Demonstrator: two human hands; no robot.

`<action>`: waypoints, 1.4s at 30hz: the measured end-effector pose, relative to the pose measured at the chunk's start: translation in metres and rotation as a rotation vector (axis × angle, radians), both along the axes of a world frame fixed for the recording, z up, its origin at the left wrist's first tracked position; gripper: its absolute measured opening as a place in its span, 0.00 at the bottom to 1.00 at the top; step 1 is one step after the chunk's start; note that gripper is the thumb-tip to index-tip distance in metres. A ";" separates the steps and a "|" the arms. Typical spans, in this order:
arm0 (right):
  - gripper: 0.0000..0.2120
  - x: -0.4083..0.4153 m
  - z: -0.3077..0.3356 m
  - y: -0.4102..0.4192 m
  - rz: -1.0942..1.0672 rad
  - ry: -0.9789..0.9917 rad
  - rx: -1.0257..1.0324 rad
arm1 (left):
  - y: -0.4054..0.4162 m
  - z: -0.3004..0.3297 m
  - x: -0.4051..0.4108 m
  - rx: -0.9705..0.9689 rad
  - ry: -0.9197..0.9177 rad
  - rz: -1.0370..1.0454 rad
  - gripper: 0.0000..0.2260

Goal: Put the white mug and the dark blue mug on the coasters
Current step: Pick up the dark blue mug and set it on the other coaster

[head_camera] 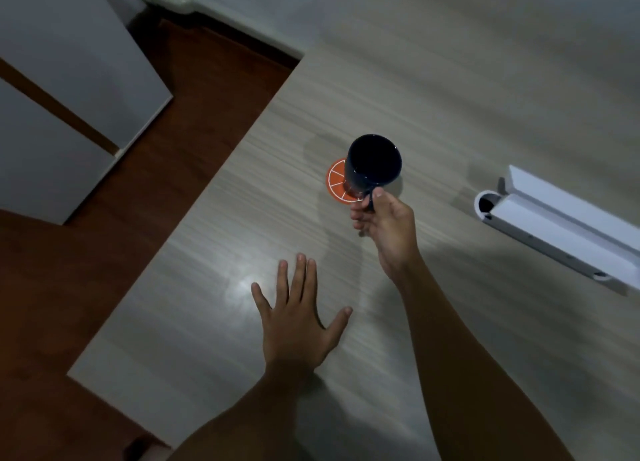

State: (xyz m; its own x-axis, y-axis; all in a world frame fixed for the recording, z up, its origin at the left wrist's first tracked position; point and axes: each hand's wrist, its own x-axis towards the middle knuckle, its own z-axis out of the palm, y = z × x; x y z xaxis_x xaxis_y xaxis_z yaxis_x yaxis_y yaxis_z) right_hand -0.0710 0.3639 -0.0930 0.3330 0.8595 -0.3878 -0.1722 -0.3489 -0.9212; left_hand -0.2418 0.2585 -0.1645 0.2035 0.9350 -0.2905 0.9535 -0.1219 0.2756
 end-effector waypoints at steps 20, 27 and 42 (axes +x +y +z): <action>0.17 -0.002 -0.001 0.012 0.076 -0.038 -0.007 | 0.000 0.000 0.000 0.004 -0.020 0.024 0.43; 0.17 -0.006 -0.004 0.010 0.084 -0.053 -0.023 | 0.000 -0.001 0.001 0.005 -0.016 0.028 0.43; 0.17 0.001 -0.005 0.008 0.058 -0.086 -0.029 | 0.000 -0.001 0.001 0.010 -0.021 0.030 0.43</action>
